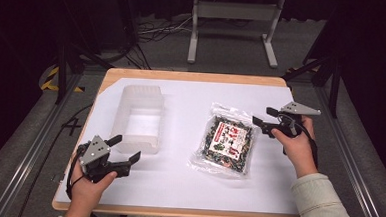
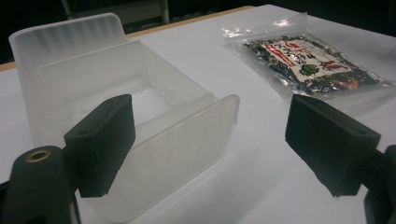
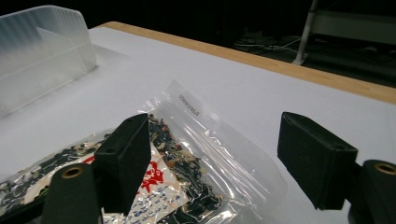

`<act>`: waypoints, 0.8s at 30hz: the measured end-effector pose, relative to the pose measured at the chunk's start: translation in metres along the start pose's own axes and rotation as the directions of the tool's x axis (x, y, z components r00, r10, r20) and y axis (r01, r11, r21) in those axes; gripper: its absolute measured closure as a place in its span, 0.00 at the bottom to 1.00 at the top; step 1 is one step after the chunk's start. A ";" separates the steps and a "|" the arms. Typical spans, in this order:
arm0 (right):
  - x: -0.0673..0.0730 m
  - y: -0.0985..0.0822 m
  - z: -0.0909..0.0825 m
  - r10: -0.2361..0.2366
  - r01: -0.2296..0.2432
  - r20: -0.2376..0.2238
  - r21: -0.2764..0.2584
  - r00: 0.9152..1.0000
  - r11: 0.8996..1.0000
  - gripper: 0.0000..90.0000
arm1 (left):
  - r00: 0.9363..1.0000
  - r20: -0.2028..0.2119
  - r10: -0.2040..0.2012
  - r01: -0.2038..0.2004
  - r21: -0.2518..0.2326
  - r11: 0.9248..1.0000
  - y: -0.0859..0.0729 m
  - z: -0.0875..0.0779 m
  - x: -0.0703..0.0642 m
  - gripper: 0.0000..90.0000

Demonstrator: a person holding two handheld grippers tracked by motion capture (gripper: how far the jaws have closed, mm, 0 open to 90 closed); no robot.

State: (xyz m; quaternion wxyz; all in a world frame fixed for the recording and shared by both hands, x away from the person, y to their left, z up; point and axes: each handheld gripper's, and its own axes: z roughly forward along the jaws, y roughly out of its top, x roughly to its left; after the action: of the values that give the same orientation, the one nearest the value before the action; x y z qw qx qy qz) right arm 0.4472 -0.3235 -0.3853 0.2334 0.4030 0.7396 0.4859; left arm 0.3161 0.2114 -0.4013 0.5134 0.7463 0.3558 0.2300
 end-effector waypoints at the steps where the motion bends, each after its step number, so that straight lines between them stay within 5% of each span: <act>1: -0.005 -0.003 0.004 0.017 -0.017 0.009 0.010 1.000 1.000 0.30 | 1.000 0.000 -0.001 0.001 -0.004 1.000 0.000 0.000 0.000 0.18; 16: -0.025 -0.017 0.024 0.045 -0.048 0.049 0.052 0.998 0.997 0.29 | 1.000 0.002 0.008 -0.008 -0.005 1.000 0.000 -0.001 -0.003 0.17; 24: -0.026 -0.025 0.039 0.045 -0.047 0.033 0.087 0.998 0.995 0.26 | 1.000 -0.015 0.010 -0.010 0.000 1.000 -0.004 -0.007 -0.004 0.17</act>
State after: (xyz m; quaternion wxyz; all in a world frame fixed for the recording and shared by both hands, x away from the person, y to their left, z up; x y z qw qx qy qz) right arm 0.4814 -0.3292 -0.4256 0.2156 0.4371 0.7471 0.4520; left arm 0.3071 0.2132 -0.4020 0.5094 0.7463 0.3562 0.2380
